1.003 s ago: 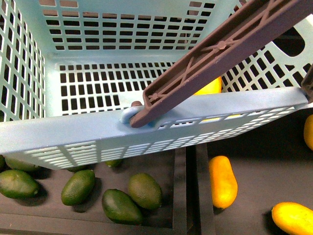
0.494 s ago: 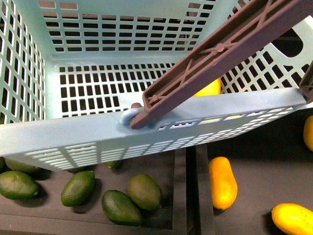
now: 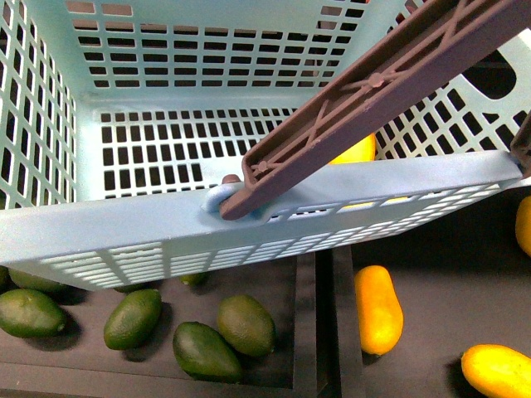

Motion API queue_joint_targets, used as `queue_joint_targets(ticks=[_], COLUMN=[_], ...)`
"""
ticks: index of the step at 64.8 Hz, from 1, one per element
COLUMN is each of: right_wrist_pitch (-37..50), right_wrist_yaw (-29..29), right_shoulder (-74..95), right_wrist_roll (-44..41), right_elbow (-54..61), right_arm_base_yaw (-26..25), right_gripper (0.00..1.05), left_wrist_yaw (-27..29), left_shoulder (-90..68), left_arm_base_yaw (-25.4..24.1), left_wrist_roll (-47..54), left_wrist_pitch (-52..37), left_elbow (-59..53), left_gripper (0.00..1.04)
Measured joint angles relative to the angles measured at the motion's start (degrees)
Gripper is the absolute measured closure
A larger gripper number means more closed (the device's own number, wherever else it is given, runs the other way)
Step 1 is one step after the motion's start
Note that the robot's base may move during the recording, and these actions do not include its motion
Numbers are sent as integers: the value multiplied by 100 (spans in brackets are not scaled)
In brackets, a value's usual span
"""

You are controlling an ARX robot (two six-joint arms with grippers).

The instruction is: Pick lemon and mango into basket

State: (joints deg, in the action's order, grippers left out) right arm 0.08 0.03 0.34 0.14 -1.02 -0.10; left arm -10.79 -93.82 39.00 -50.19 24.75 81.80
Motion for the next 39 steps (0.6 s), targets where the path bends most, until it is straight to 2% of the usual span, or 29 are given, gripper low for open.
queue_joint_targets(ticks=[12, 39], right_wrist_pitch=[0, 0], right_wrist_yaw=[0, 17], right_shoulder=[0, -2], right_wrist_roll=[2, 2], right_elbow=[0, 0], right_arm_base_yaw=[0, 0], right_gripper=[7, 9], left_wrist_yaw=[4, -166], left_shoulder=[0, 0], left_arm_base_yaw=[0, 72], left_wrist_roll=[2, -22], left_wrist_pitch=[0, 0], left_elbow=[0, 0], left_gripper=[100, 100])
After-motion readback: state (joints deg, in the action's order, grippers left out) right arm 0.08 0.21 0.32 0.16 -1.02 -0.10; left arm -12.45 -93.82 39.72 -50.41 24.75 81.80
